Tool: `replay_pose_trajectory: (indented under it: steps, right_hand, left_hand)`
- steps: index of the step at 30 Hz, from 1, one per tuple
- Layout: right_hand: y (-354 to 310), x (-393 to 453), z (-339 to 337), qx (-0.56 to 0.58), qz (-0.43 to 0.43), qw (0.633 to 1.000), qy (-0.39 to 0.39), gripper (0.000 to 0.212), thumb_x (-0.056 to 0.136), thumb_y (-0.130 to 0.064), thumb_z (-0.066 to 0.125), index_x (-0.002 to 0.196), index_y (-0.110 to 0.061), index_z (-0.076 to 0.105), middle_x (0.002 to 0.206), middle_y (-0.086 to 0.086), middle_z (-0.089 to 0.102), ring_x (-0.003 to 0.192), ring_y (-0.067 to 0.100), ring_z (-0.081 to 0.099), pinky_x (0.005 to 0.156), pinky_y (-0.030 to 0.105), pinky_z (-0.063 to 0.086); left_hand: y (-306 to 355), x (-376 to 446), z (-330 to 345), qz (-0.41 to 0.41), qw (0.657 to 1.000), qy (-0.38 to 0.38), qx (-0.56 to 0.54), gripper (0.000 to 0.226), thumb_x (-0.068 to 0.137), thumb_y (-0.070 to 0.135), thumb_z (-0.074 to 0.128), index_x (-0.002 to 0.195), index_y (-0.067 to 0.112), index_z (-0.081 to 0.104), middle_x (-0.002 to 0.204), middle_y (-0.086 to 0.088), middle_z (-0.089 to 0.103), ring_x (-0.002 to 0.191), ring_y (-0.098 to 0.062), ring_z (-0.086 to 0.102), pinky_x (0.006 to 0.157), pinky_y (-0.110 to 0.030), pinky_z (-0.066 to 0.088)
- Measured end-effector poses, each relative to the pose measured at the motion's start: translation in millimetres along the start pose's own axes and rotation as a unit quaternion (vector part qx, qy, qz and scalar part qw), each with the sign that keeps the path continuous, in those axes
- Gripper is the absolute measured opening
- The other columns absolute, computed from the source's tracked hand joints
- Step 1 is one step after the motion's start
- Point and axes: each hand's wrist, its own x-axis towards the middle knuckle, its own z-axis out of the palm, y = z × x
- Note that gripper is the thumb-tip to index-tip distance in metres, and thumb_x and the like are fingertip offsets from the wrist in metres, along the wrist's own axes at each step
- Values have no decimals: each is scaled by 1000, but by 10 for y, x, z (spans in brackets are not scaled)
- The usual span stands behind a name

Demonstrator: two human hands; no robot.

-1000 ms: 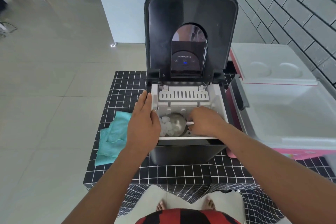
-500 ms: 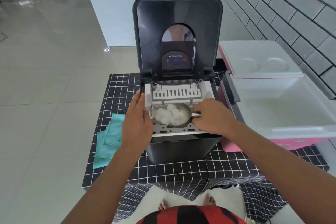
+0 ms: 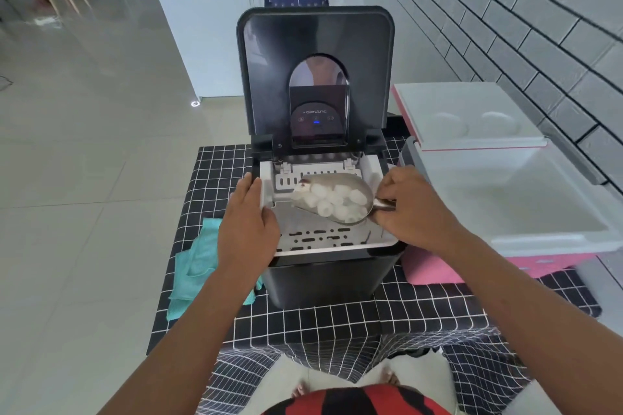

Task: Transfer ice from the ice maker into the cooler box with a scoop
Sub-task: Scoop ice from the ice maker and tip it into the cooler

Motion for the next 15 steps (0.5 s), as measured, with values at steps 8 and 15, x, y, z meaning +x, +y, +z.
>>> replay_pose_trajectory:
  steps: [8, 15]
  right_hand:
    - [524, -230, -602, -34, 79, 996, 32, 25, 64, -28, 79, 59, -7, 67, 68, 6, 58, 76, 21, 50, 67, 36, 42]
    - [1314, -692, -1079, 26, 210, 976, 43, 27, 63, -28, 84, 60, -20, 58, 74, -5, 59, 71, 12, 55, 60, 27, 40]
  left_hand:
    - [826, 95, 162, 89, 992, 12, -84, 48, 92, 14, 53, 137, 27, 49, 152, 14, 35, 141, -4, 26, 113, -27, 26]
    - [1788, 202, 807, 143, 978, -96, -113, 50, 93, 18, 54, 141, 30, 43, 145, 13, 43, 133, -8, 39, 103, -17, 25]
